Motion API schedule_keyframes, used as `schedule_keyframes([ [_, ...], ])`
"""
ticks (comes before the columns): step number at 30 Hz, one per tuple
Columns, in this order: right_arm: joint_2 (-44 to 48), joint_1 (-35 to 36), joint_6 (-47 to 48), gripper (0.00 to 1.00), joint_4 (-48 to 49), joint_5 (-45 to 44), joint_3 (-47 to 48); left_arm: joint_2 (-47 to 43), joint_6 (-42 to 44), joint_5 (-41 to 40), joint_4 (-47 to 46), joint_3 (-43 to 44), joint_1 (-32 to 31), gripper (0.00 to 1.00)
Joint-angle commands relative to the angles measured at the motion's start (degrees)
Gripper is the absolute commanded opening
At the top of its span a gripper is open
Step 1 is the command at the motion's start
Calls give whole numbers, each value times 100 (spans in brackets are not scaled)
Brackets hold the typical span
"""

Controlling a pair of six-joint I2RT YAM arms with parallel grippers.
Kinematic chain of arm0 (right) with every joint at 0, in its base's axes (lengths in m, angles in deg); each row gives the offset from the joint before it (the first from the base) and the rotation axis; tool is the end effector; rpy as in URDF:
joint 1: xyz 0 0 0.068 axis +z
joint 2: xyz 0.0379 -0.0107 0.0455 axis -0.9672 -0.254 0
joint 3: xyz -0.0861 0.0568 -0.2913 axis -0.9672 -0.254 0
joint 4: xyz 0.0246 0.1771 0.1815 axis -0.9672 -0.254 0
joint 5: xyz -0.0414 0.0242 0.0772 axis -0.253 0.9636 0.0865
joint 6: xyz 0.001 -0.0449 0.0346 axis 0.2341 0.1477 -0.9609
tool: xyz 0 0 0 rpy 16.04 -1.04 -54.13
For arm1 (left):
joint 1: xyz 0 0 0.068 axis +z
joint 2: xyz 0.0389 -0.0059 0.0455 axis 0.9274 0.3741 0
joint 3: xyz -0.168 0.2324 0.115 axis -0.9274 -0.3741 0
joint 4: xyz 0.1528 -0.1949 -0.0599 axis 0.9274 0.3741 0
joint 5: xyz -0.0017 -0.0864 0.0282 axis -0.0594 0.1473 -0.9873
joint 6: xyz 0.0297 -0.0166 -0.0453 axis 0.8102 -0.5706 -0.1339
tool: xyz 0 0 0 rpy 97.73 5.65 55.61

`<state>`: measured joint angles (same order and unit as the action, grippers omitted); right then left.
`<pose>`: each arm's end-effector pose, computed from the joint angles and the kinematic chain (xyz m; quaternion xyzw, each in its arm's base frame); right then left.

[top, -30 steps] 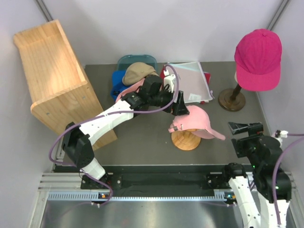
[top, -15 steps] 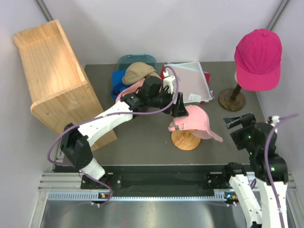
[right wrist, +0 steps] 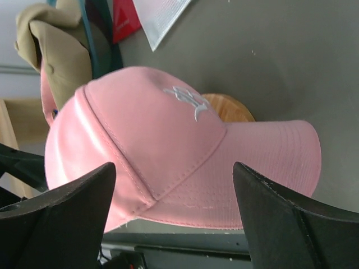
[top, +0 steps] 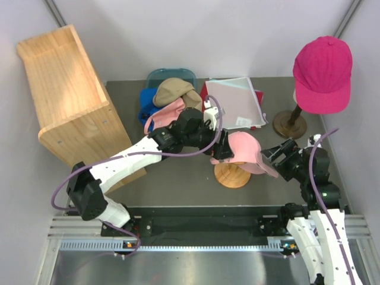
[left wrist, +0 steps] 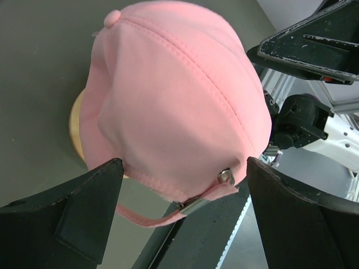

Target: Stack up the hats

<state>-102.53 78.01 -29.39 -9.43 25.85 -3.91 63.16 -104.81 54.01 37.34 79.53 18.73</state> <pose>0.0696 0.0106 0.3007 0.3153 0.8078 0.2947 0.4015 0.2094 -0.2657 0.3677 0.2668 0.8138 -0.4260 0.2917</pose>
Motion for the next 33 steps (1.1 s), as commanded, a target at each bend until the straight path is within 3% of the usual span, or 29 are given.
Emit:
schedule_keyframes([
  [1, 147, -8, 301, 84, -150, 404, -103, -438, -30, -249, -79, -293, -176, 95],
  [18, 788, 0, 609, 84, -1320, 387, -490, -1046, -337, -1049, -378, -1603, -792, 89],
  [33, 578, 0, 987, 85, -1706, 308, -288, -1133, -364, -1567, -202, -2333, -889, 90],
])
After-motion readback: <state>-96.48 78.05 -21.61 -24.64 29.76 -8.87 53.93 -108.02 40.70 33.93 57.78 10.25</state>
